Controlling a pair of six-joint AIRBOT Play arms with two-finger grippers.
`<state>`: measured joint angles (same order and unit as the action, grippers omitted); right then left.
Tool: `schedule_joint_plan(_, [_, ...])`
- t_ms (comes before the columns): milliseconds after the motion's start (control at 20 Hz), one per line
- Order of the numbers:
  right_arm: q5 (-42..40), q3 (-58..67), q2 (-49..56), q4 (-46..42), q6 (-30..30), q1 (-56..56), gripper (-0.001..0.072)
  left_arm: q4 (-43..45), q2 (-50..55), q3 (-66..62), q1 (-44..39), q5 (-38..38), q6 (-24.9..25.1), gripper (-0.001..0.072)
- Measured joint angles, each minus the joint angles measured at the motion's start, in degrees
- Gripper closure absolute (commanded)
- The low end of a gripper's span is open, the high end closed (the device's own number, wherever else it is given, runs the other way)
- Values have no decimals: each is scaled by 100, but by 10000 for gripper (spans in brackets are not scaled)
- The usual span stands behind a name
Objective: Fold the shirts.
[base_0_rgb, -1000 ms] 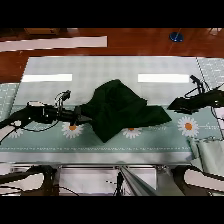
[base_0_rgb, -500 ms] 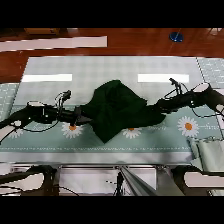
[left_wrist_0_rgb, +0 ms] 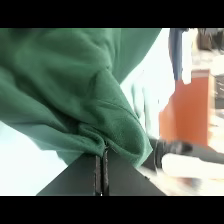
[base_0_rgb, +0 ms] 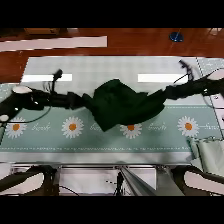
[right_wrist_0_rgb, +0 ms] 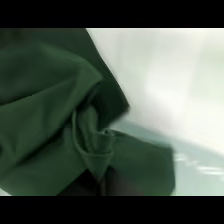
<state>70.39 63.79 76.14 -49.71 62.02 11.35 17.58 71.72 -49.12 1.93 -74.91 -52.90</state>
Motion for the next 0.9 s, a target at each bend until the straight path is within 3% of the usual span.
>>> schedule_joint_plan(450, [79, 2015, -2417, 17, 686, 592, 686, -26, -1858, -2983, 852, 216, -916, 686])
schedule_joint_plan(900, [308, 3484, -3515, -612, 1600, 632, 686, 284, -3080, -4395, 940, 323, -1668, 687])
